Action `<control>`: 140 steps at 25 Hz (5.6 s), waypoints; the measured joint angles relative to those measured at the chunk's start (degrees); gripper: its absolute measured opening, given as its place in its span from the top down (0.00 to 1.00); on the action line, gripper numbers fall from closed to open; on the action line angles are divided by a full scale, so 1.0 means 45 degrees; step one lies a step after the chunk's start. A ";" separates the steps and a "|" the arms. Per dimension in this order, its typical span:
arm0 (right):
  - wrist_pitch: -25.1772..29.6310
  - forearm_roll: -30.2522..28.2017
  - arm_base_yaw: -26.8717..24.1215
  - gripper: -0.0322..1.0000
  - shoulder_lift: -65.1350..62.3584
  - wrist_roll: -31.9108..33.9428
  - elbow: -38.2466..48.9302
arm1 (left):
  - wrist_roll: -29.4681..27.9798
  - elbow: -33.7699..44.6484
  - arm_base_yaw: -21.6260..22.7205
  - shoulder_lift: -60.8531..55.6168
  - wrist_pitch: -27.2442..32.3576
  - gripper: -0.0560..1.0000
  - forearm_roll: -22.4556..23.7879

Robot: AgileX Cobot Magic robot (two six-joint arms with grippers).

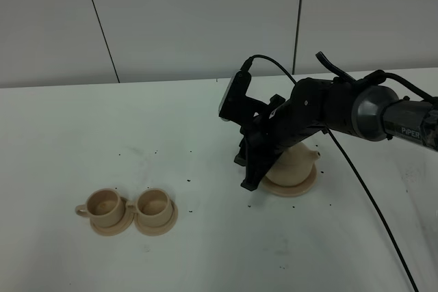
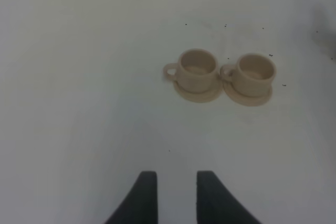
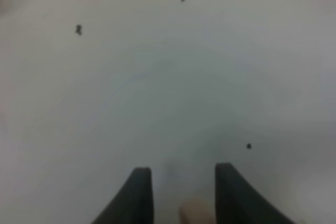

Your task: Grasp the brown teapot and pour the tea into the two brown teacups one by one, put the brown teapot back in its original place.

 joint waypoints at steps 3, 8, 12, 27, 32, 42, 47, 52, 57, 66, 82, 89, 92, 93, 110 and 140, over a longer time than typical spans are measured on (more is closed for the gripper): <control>0.0111 0.0000 0.0000 0.70 0.0000 0.0000 0.0000 | 0.0000 0.0000 0.0000 0.0000 0.0000 0.71 0.0000; 0.0271 0.0000 0.0000 0.70 0.0000 -0.0005 0.0000 | 0.0000 0.0000 0.0000 0.0000 0.0000 0.71 0.0000; 0.0412 0.0000 0.0000 0.70 0.0000 -0.0005 -0.0004 | 0.0000 0.0000 0.0000 0.0000 0.0000 0.71 0.0000; -0.0391 0.0000 0.0000 0.70 0.0000 -0.0629 -0.0004 | 0.0000 0.0000 0.0000 0.0000 0.0000 0.71 0.0000; -0.0553 0.0000 0.0000 0.70 0.0415 -0.0684 -0.0004 | 0.0000 0.0000 0.0000 0.0000 0.0000 0.71 0.0000; -0.0373 -0.0010 0.0000 0.70 0.0471 -0.0671 -0.0004 | 0.0000 0.0000 0.0000 0.0000 0.0000 0.71 0.0000; 0.0112 -0.0010 0.0000 0.70 0.0471 -0.0671 -0.0004 | 0.0000 0.0000 0.0000 0.0000 0.0000 0.71 0.0000; 0.0400 -0.0038 0.0000 0.70 0.0398 -0.0662 -0.0004 | 0.0000 0.0000 0.0000 0.0000 0.0000 0.71 0.0000; 0.0691 -0.0053 0.0000 0.70 0.0271 -0.0620 -0.0004 | 0.0000 0.0000 0.0000 0.0000 0.0000 0.71 0.0000; 0.0937 -0.0041 0.0000 0.70 0.0269 -0.0516 -0.0004 | 0.0000 0.0000 0.0000 0.0000 0.0000 0.71 0.0000; 0.1254 -0.0080 0.0085 0.70 0.0069 -0.0298 -0.0004 | 0.0000 0.0000 0.0000 0.0000 0.0000 0.71 0.0000; 0.1716 -0.0144 0.0127 0.70 0.0009 -0.0034 -0.0004 | 0.0000 0.0000 0.0000 0.0000 0.0000 0.71 0.0000; 0.1839 -0.0205 0.0127 0.70 0.0009 0.0065 -0.0004 | 0.0000 0.0000 0.0000 0.0000 0.0000 0.71 0.0000; 0.1872 -0.0230 0.0127 0.70 0.0009 0.0134 -0.0004 | 0.0000 0.0000 0.0000 0.0000 0.0000 0.71 0.0000; 0.2929 -0.1408 0.0127 0.70 -0.0082 0.1724 -0.0004 | 0.0000 0.0000 0.0000 0.0000 0.0000 0.71 0.0000; 0.4089 -0.2103 0.0127 0.70 -0.0525 0.2851 -0.0004 | 0.0000 0.0000 0.0000 0.0000 0.0000 0.71 0.0000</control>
